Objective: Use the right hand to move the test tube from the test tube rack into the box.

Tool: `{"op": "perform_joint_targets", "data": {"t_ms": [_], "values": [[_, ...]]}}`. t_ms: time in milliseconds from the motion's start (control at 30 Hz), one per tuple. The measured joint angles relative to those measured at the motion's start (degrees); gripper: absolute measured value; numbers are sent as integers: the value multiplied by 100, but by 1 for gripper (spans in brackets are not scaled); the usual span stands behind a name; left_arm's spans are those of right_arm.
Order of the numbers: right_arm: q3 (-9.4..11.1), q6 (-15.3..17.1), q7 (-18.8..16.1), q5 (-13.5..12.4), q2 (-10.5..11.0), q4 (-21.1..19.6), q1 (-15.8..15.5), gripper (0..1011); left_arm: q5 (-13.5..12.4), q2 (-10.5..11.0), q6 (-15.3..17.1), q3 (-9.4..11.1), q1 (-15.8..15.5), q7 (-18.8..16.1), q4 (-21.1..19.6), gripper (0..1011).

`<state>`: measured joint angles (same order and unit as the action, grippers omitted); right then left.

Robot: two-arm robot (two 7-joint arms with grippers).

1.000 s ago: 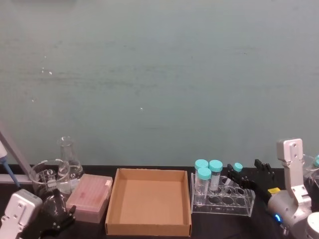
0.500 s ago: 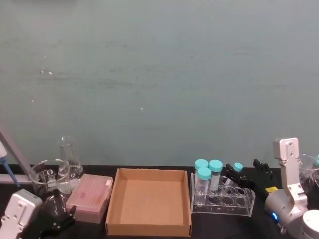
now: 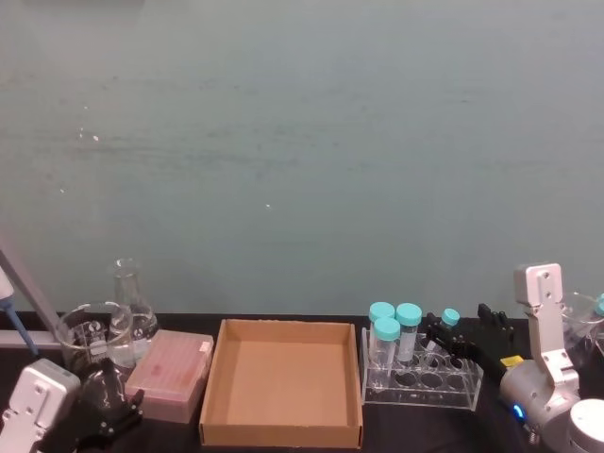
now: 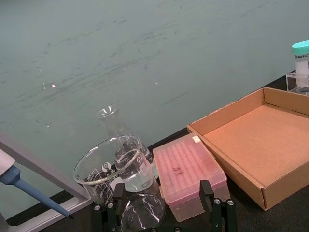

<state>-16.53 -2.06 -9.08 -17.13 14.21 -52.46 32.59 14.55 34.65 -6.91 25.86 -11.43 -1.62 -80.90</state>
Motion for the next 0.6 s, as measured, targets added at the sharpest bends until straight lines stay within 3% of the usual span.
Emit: {"op": "perform_joint_targets", "data": {"t_ms": [167,267,600], "values": [[-2,4,0,-11,5,-8,-3,995,0,0,0,0,0,0,0,1000],[-4,6,0,-17,7,-14,-4,934,0,0,0,0,0,0,0,1000],[-10,14,0,-27,11,-24,-9,633,0,0,0,0,0,0,0,1000]]}}
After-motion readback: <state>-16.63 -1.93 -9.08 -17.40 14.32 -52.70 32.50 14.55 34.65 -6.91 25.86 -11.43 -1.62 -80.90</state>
